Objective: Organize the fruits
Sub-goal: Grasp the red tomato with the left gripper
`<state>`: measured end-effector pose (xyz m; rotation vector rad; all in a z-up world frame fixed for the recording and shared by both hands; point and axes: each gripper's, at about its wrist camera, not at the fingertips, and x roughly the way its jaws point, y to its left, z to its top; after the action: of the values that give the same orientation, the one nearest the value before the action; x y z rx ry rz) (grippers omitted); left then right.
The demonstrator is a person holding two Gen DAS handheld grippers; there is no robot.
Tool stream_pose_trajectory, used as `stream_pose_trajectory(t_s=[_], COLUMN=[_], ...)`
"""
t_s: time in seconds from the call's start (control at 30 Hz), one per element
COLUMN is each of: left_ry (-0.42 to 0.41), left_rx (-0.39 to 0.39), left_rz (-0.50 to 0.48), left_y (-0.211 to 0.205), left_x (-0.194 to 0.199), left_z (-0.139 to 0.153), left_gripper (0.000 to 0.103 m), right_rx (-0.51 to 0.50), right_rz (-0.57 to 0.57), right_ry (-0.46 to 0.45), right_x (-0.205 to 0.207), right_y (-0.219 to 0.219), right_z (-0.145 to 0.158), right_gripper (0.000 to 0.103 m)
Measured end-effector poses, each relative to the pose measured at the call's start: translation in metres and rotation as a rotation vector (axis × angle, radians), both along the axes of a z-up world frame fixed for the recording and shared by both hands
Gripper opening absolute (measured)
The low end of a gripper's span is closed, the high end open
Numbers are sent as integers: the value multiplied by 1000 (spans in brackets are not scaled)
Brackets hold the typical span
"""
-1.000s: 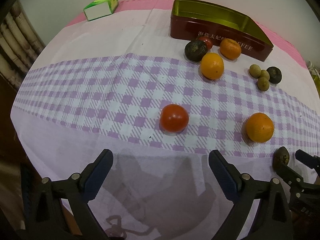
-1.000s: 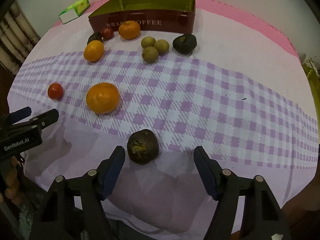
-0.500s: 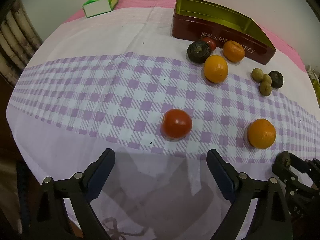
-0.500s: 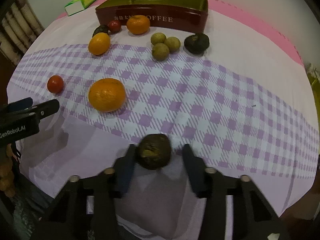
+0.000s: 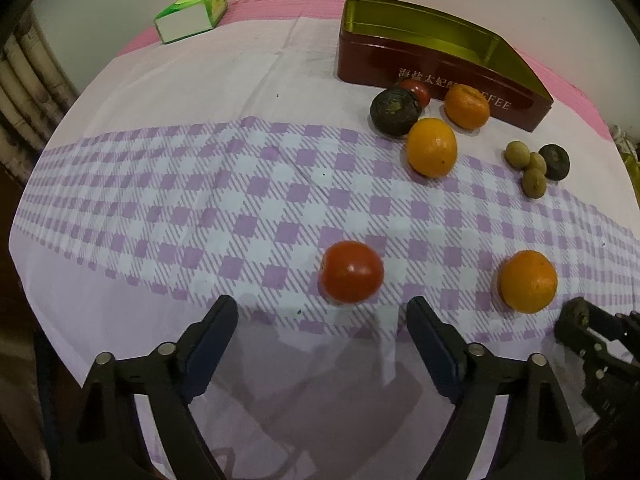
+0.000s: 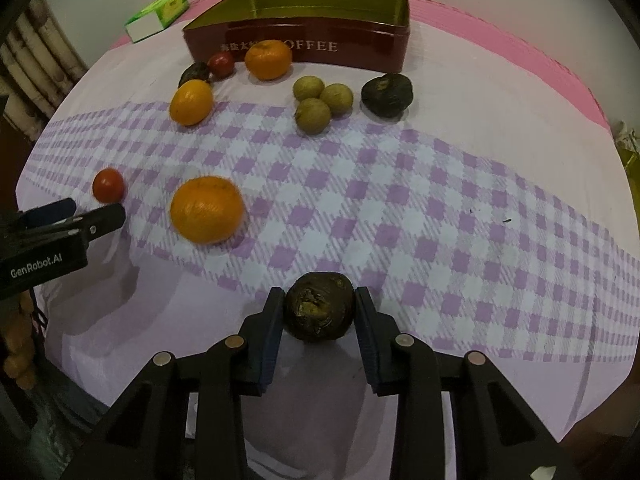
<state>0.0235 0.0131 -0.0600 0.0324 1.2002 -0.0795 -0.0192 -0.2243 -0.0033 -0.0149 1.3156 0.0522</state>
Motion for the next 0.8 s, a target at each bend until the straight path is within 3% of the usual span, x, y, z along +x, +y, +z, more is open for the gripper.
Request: stream_pose_trajectory(t_s=[0.8], left_ry=[-10], left_rx=[-36], left_rz=[-50], left_y=[-5], left_x=[15], left_z=[-3], left_gripper=[38], right_rx=[-24], right_rz=[-32], right_ry=[13], right_x=[58], right_y=[-20], right_z=[4], right_gripper=[32])
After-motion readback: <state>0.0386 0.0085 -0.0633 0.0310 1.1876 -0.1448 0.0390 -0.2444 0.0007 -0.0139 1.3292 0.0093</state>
